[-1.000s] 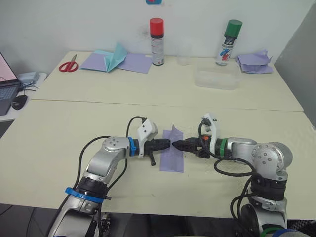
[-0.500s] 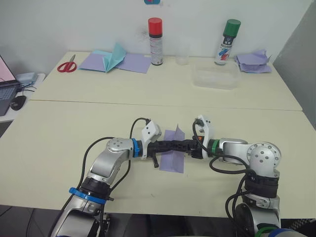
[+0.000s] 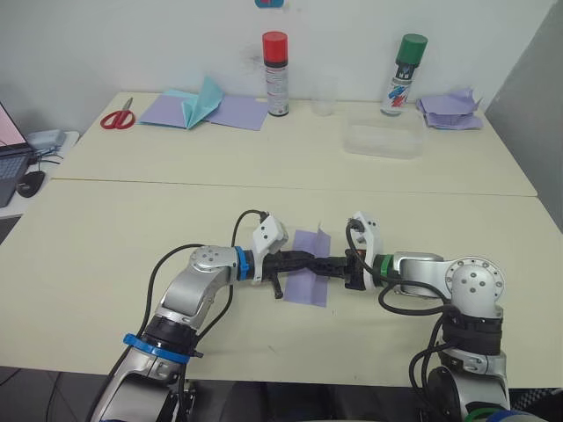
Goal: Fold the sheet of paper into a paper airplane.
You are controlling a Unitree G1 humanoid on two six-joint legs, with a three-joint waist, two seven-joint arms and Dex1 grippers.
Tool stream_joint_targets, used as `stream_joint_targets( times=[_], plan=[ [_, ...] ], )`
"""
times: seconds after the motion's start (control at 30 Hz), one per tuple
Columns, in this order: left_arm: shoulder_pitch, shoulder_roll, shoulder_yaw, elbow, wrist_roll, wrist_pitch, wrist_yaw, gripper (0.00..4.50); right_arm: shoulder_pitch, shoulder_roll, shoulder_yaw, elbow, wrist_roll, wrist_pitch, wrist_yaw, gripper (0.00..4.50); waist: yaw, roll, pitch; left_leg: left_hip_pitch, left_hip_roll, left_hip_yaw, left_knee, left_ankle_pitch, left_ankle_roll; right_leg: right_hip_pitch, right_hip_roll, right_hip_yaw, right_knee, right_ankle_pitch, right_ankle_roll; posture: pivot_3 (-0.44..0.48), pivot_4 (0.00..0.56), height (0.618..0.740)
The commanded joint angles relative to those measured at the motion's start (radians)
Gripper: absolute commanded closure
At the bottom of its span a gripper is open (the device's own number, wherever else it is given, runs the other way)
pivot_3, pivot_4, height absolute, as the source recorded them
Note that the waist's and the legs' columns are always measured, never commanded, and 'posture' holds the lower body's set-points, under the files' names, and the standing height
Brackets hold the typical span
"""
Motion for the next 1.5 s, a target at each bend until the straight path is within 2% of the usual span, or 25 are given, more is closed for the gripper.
stream_joint_targets(
  times=[0.03,0.33,0.7,0.93,1.27,1.5],
  plan=[
    [-0.006,-0.001,-0.014,-0.011,0.016,-0.030,-0.001,4.50,-0.007,0.001,-0.025,-0.004,0.034,0.008,-0.017,4.33,0.000,0.000,0.000,0.000,0.000,0.000,0.000,0.000,0.000,0.000,0.000,0.000,0.000,0.000,0.000,0.000,0.150,0.740],
    [-0.016,0.011,-0.025,0.076,0.119,-0.103,0.052,4.50,0.015,-0.035,-0.071,0.009,0.117,0.008,-0.071,4.43,0.000,0.000,0.000,0.000,0.000,0.000,0.000,0.000,0.000,0.000,0.000,0.000,0.000,0.000,0.000,0.000,0.150,0.740],
    [-0.016,0.028,-0.075,0.132,0.175,-0.120,0.027,4.50,0.048,-0.125,-0.111,0.015,0.184,0.008,-0.113,4.43,0.001,0.000,0.000,0.000,0.000,0.000,0.000,0.000,0.000,0.000,0.000,0.001,0.000,0.000,0.000,0.000,0.150,0.740],
    [-0.025,0.041,-0.085,0.155,0.178,-0.156,-0.011,4.50,0.049,-0.191,-0.116,0.020,0.144,0.008,-0.067,4.43,0.000,0.001,-0.001,0.001,0.000,0.000,0.000,0.000,0.000,0.001,0.001,0.001,0.000,0.000,0.000,0.000,0.150,0.740],
    [-0.047,0.051,-0.120,0.230,0.239,-0.264,-0.024,4.50,0.100,-0.302,0.028,-0.016,0.021,-0.058,0.093,4.43,0.001,0.001,-0.001,0.001,0.000,0.000,0.000,0.000,0.000,0.001,0.001,0.001,-0.001,0.000,0.000,0.000,0.150,0.740],
    [-0.044,0.044,-0.130,0.242,0.249,-0.284,-0.030,4.50,0.117,-0.326,0.066,-0.020,-0.036,-0.105,0.171,4.43,0.003,0.000,-0.002,0.001,0.000,0.000,0.000,0.000,0.000,0.002,0.001,0.001,-0.001,0.000,0.000,0.000,0.150,0.740]
  ],
)
